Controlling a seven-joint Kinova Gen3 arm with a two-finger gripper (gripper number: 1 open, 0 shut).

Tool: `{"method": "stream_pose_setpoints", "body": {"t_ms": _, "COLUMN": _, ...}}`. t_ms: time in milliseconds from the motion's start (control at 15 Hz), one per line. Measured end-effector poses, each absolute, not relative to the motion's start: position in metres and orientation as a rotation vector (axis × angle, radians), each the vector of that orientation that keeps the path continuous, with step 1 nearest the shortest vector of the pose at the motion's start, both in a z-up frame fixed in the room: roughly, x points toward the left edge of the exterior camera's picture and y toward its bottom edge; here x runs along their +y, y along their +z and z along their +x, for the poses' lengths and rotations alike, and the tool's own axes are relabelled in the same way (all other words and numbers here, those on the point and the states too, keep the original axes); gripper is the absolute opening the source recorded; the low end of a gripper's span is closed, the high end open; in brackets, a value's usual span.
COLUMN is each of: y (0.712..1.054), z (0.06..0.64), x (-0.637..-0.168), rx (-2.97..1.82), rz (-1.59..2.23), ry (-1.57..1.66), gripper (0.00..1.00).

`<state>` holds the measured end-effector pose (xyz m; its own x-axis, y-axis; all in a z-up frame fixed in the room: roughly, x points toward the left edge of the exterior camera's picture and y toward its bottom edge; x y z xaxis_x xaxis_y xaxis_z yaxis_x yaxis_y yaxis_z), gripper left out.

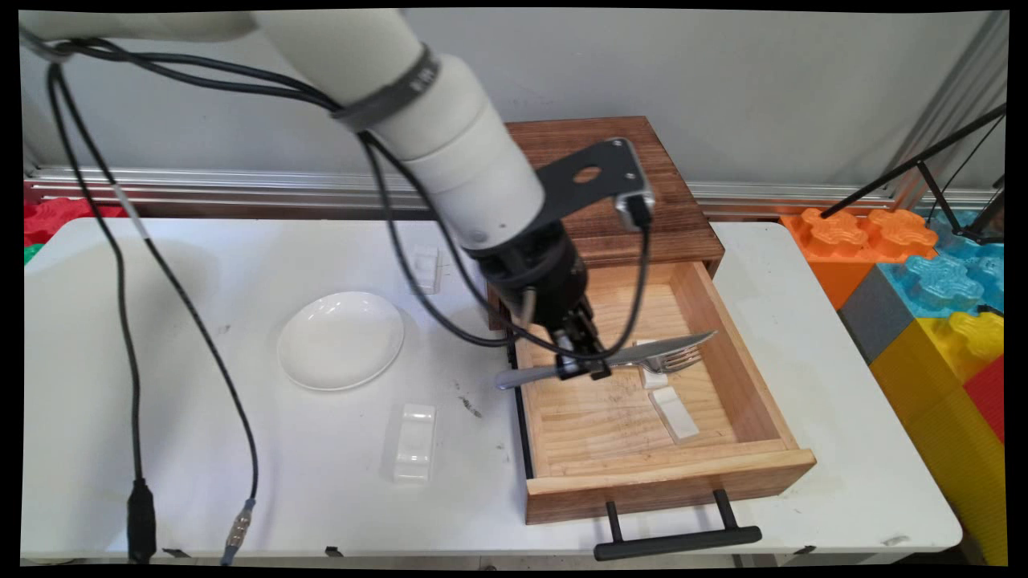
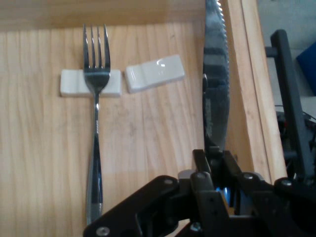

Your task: Place the picked object into the drawer

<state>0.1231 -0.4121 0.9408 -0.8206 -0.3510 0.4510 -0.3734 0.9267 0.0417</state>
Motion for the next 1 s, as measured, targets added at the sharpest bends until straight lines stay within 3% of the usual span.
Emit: {"method": "stream_pose_setpoints", "body": {"t_ms": 1000, "y": 0.878, "z": 0.063, "x": -0.447, "rx": -2.610, "rz": 0.565, "ry": 0.090, "gripper": 0.00}}
